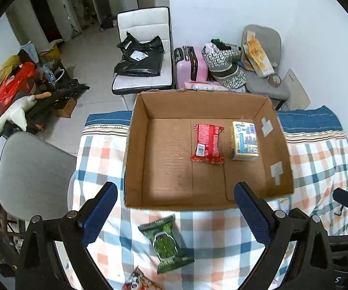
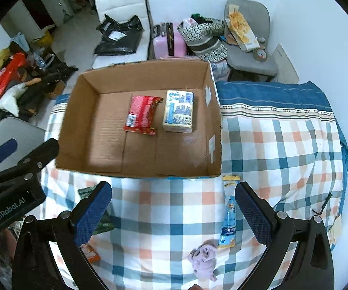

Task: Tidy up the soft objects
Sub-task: 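Open both tools to drop the packet and carton, then lift away, then grasp the orange panda snack bag with the left tool while the right tool grasps the lilac sock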

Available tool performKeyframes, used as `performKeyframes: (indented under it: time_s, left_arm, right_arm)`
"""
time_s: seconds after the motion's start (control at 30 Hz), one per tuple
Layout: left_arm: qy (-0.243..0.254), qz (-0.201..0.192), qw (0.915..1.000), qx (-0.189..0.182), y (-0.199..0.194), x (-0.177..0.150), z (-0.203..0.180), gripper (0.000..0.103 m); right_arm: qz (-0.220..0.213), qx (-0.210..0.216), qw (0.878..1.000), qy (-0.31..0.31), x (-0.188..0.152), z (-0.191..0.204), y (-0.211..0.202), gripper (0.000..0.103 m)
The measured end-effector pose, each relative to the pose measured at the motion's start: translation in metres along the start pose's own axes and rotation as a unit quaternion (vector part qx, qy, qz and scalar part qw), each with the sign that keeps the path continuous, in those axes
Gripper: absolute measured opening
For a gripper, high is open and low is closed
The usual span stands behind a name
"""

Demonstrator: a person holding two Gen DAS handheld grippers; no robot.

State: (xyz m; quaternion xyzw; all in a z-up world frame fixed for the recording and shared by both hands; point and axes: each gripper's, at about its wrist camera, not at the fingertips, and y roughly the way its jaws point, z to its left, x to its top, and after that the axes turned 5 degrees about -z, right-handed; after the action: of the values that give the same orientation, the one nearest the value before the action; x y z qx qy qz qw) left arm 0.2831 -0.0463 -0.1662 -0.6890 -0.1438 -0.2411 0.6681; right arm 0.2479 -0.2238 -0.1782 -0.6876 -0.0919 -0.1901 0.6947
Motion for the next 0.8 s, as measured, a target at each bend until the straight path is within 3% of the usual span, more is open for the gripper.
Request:
performKeyframes:
  time_s: [0.2,0.4,0.63,0.7,0.8]
  left_arm:
    - [-0.019,-0.012,0.9997,0.001,-0.034,-0.014,-0.002,0.099]
    - [-0.023,-0.006,0.9997,0.008,-0.049,-0.042,-0.015,0.099]
    - [-0.069,0.086,0.9939,-0.001,-0.006,-0.106,-0.012,0.099]
    - [-0.073,0.113,0.9909,0.003,0.008,-0.126,-0.009,0.099]
    - [-0.085,0.148,0.9852,0.018,0.027,-0.153,0.003,0.099]
  right_arm:
    - [-0.01,0.028,1.0,-0.003,-0.016,-0.005,-0.03,0.103]
    - [0.031,0.031,0.997,0.063,-0.048,-0.072,-0.02,0.103]
    - [0.148,0.03,0.982,0.114,-0.122,-0.128,0.057,0.103]
    - [0.169,0.041,0.977,0.126,-0.139,-0.133,0.077,0.103]
    - [0.18,0.023,0.975,0.13,-0.147,-0.137,0.104,0.103]
